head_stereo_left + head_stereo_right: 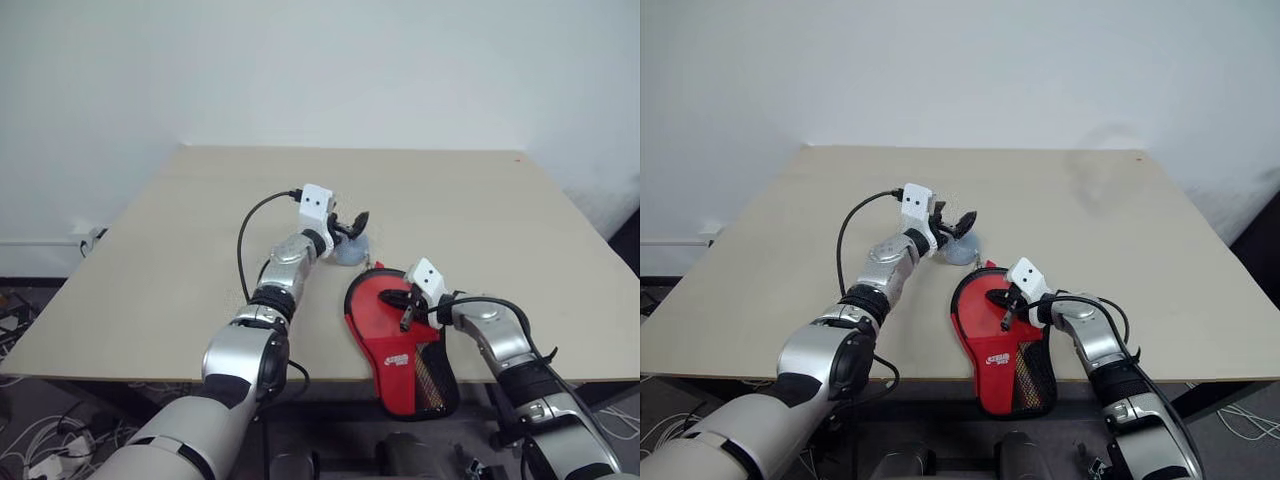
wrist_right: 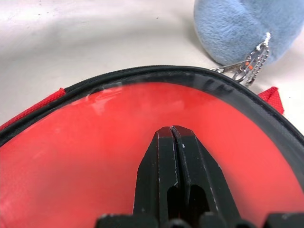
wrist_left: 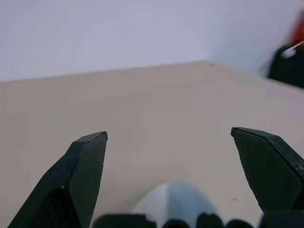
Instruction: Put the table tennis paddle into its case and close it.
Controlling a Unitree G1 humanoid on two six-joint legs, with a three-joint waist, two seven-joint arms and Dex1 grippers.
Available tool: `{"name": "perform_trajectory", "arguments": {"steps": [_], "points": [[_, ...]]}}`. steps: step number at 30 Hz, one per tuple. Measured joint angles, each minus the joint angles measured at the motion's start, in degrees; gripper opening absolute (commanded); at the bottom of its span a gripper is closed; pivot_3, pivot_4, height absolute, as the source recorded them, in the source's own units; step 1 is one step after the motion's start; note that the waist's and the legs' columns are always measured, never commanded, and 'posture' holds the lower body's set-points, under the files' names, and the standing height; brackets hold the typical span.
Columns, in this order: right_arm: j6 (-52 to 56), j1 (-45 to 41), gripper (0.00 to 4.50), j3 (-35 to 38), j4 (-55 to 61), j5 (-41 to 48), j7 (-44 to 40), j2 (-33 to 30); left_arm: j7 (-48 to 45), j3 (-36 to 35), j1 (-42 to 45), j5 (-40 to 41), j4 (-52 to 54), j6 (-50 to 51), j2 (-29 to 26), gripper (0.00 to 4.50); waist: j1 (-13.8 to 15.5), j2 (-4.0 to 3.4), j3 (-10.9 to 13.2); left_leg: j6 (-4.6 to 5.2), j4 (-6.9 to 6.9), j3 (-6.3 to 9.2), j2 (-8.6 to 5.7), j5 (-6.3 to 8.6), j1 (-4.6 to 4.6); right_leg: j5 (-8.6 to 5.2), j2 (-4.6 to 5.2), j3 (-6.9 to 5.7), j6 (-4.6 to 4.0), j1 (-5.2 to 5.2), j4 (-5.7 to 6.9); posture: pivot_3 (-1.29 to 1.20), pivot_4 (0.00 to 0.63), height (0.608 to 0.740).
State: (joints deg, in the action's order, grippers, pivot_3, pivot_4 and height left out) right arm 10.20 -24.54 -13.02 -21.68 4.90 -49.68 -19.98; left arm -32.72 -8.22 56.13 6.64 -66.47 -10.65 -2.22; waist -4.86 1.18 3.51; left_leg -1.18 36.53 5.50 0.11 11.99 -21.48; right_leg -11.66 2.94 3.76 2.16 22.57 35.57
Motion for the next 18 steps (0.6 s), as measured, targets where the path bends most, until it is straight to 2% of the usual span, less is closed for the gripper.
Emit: {"name": "perform_trajectory", "arguments": {"steps": [6,13,14,16,18], "points": [[0.17,0.48,0.00,0.82,0.78,0.04,0.27,-0.60,-10.93,1.54,-4.29,2.13,7.92,3.18,-0.35,4.46,0.09,0.01,0.01,0.00,0.02,0.01,-0.01,0.00,-0.07,0.00,0.01,0.01,0.00,0.02,0.00,0.00,0.000,0.740],[2.29,1.14,0.00,4.13,1.57,0.02,4.54,-2.14,-15.89,7.13,-9.71,0.98,15.53,4.87,-0.70,4.46,0.80,-0.02,0.02,0.10,-0.08,0.00,-0.05,-0.05,-0.18,0.00,0.04,0.04,0.00,0.13,-0.05,0.00,0.000,0.740],[2.51,1.14,0.00,4.69,1.44,0.00,5.36,-2.35,-16.60,7.98,-10.66,0.84,16.23,5.19,-0.48,4.09,0.82,-0.02,0.02,0.20,-0.10,0.00,-0.06,-0.11,-0.25,0.00,0.04,0.04,0.01,0.21,-0.05,0.00,0.000,0.740],[2.77,1.11,0.00,5.82,1.08,0.01,6.85,-2.56,-17.82,9.78,-11.88,0.73,17.45,5.81,-0.15,3.75,0.81,-0.02,0.02,0.22,-0.14,-0.03,-0.06,-0.13,-0.45,0.00,0.04,0.08,0.02,0.46,-0.01,0.00,0.000,0.740],[3.04,1.03,0.00,6.67,0.83,0.02,8.09,-2.90,-18.73,11.27,-12.66,0.71,19.14,6.25,0.08,3.13,0.81,-0.02,0.02,0.23,-0.19,-0.07,-0.05,-0.14,-0.60,0.01,0.03,0.11,0.04,0.70,0.04,0.00,0.000,0.740]]}}
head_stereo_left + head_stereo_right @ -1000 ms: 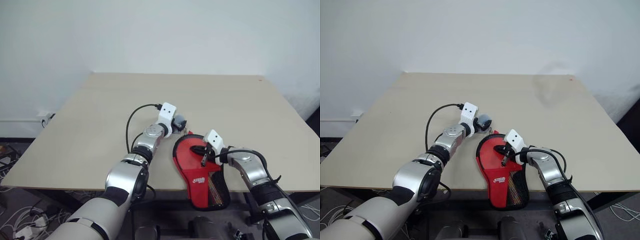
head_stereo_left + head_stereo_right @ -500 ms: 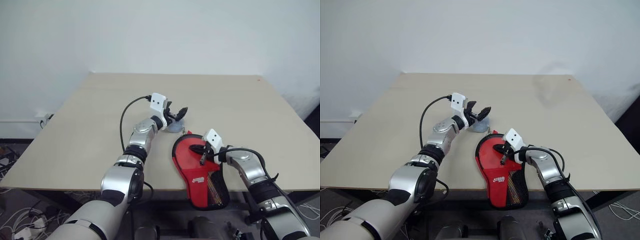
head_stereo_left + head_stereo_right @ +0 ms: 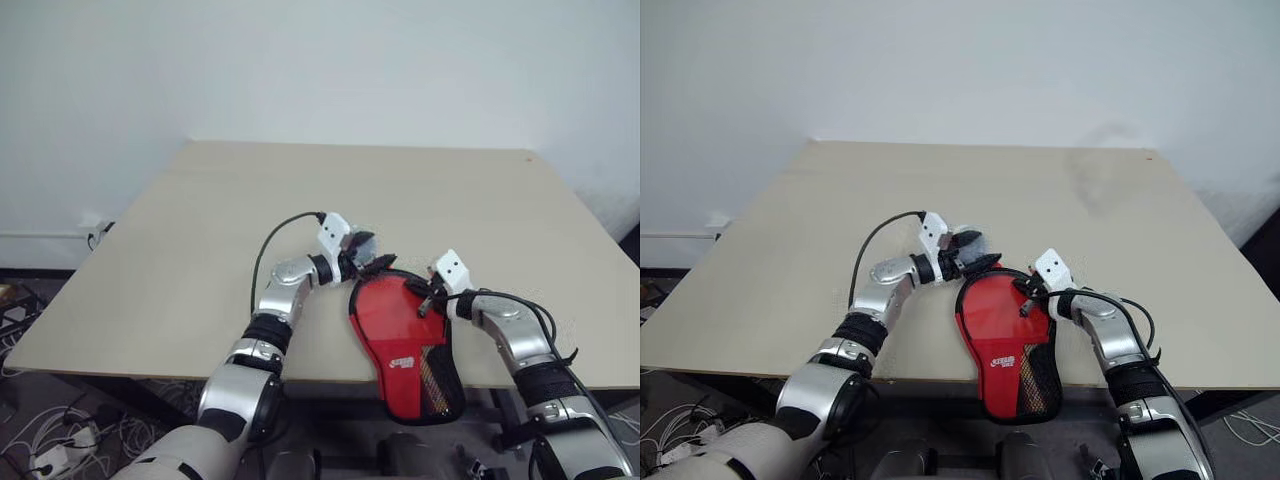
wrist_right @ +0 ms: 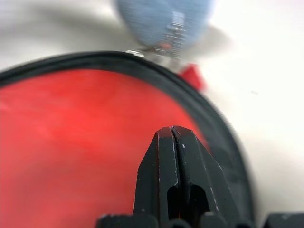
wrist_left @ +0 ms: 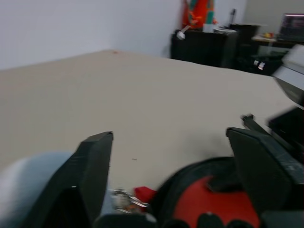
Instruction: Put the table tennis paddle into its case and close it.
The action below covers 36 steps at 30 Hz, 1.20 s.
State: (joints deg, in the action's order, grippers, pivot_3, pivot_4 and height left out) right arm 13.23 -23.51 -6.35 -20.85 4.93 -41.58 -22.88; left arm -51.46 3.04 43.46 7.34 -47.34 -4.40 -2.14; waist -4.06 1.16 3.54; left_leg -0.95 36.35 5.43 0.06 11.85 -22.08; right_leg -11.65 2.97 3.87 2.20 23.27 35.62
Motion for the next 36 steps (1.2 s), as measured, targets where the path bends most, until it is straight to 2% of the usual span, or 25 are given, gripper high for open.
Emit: {"name": "perform_trajectory", "arguments": {"steps": [11,36], "points": [[0.47,-0.72,0.00,1.38,-1.09,-0.01,4.14,-0.40,-1.86,5.27,-0.85,-1.21,2.12,0.05,1.43,0.01,0.01,-0.02,0.01,0.02,-0.05,-0.10,-0.02,-0.01,-0.04,-0.02,-0.01,0.10,-0.01,0.08,-0.02,0.00,0.000,0.740],[0.42,-1.85,0.00,3.19,-2.73,-0.54,8.48,-0.85,-2.74,14.09,-4.54,-6.92,6.26,2.01,2.33,0.01,-0.03,-0.37,0.13,0.05,-0.16,-0.17,-0.02,-0.03,-0.09,0.01,-0.04,0.22,0.15,0.22,0.01,0.00,0.000,0.740]]}}
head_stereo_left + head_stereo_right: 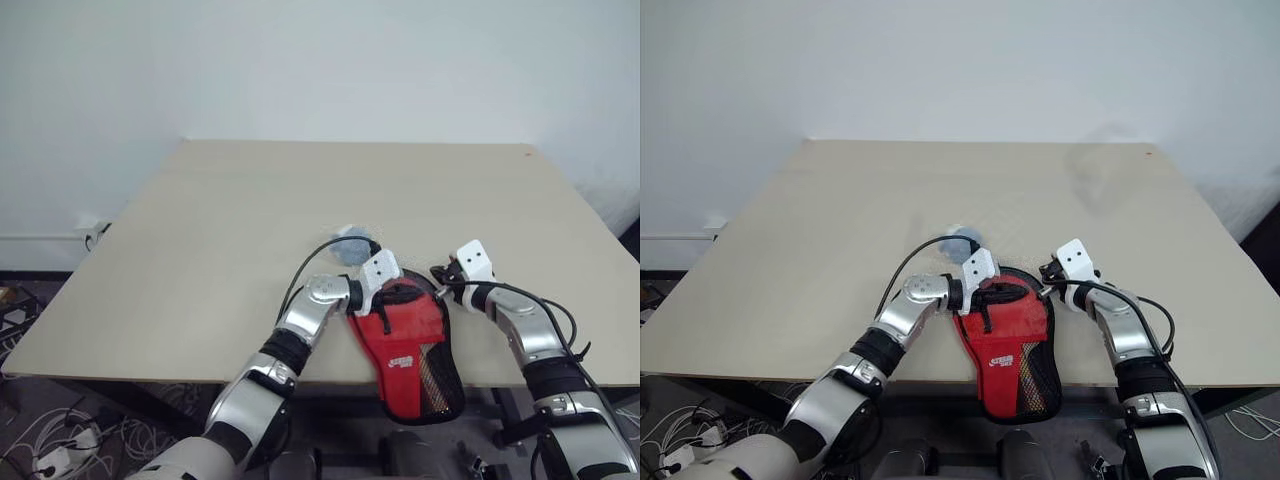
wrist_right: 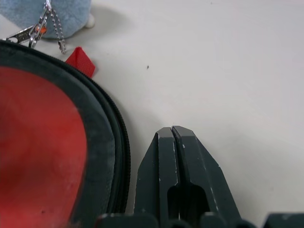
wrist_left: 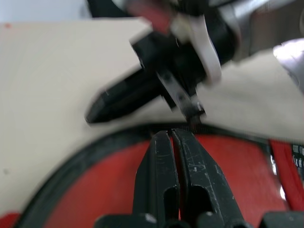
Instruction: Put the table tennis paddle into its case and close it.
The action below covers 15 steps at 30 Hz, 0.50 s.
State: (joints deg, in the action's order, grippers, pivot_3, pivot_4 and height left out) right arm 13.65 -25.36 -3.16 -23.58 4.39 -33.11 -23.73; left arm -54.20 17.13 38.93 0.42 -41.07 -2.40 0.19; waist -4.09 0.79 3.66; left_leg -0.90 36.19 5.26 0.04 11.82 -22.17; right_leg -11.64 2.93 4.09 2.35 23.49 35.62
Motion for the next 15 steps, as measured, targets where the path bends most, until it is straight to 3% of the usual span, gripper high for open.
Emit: {"name": "perform_trajectory", "arguments": {"steps": [15], "points": [[-1.25,-3.00,0.00,0.04,-2.48,-0.08,0.02,0.00,2.25,2.63,0.17,-4.29,-0.71,0.52,-1.53,0.01,-0.01,-0.11,-0.06,0.01,0.01,-0.02,0.00,-0.01,0.13,0.01,0.00,0.02,0.01,-0.09,0.06,0.00,0.000,0.740]]}}
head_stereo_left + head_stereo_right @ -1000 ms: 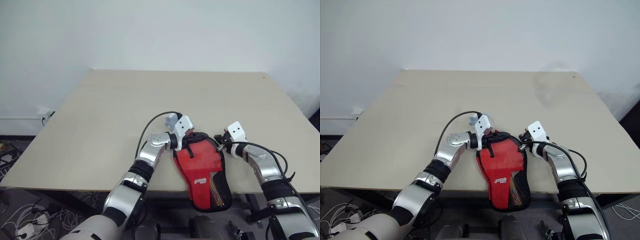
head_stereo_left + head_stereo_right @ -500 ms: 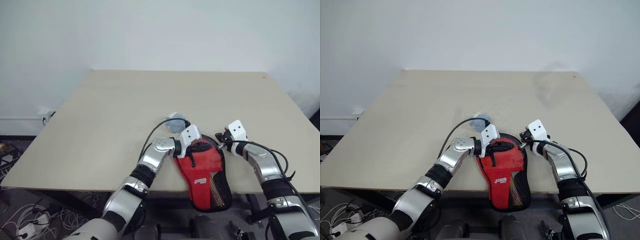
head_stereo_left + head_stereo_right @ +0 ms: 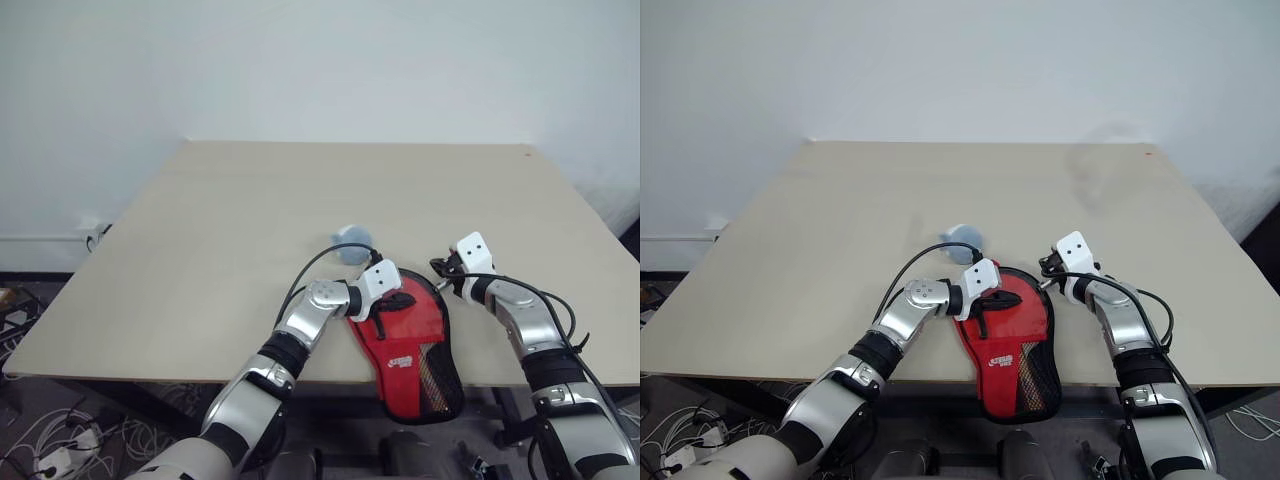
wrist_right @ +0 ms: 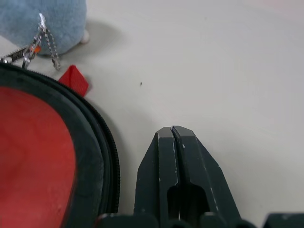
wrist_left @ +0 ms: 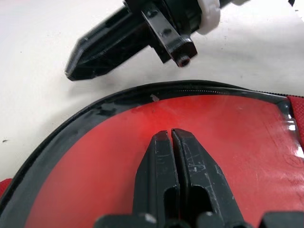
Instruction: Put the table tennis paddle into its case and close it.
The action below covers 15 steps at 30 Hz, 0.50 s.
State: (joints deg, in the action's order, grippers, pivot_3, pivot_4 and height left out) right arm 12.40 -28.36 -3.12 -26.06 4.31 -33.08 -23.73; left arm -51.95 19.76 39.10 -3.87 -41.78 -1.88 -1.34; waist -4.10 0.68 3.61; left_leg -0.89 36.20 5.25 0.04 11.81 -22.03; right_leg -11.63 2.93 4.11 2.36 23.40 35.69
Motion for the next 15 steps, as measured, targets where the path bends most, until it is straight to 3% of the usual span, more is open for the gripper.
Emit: {"name": "perform_trajectory", "arguments": {"steps": [15], "points": [[-2.11,-3.79,0.00,-0.03,-3.29,-0.03,-2.05,-0.35,-1.05,-0.82,-0.23,1.75,4.57,12.62,0.01,0.01,-0.24,-0.04,-0.02,0.01,-0.01,-0.02,0.01,0.00,0.13,0.01,-0.01,0.04,0.02,-0.12,0.04,0.00,0.000,0.740]]}}
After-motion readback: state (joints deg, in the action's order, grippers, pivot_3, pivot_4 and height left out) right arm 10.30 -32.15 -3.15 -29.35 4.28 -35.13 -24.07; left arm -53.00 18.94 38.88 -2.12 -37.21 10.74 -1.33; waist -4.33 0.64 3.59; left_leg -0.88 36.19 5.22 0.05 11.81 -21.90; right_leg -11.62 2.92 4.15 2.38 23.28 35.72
